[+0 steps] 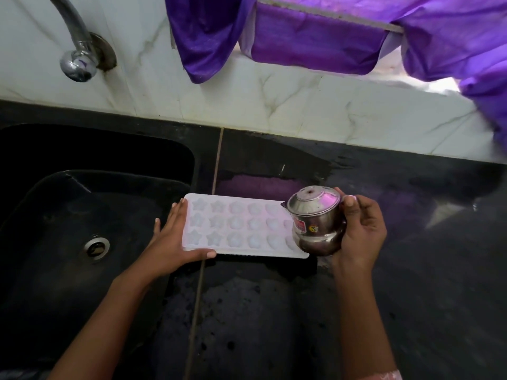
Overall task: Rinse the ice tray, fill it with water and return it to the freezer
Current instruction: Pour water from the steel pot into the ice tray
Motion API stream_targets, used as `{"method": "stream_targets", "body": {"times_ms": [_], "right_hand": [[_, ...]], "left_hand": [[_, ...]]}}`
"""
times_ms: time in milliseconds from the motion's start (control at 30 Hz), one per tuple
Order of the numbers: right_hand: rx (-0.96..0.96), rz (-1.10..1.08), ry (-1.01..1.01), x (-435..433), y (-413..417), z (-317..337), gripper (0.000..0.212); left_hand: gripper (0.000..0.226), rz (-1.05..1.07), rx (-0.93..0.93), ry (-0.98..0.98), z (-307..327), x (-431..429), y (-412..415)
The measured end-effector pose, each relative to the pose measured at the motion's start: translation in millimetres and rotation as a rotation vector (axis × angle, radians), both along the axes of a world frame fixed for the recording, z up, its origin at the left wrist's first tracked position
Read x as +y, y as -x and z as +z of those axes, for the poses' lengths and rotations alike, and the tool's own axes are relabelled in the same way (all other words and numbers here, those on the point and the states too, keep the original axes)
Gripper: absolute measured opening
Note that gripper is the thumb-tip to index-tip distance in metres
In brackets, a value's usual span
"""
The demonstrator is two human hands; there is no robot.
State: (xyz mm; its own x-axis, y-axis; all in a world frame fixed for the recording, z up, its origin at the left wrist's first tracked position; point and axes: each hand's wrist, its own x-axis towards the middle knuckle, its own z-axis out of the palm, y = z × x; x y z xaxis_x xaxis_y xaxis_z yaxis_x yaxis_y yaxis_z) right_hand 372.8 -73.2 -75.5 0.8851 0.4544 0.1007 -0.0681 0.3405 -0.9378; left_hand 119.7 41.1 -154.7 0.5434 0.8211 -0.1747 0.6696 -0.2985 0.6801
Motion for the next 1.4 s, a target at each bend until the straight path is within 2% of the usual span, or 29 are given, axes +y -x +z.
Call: {"method": "stream_targets", "body": {"times_ms": [900,1400], "right_hand": [[-0.033,-0.05,0.056,-25,-19,0,0.016],[0.011,-0.034,0.014,-19,-14,2,0.014]], "left_hand": [[0.134,-0.014,0.011,0.018,8,-3,-4],[0.139,0.0,0.113,0.008,7,-2,-6]]}}
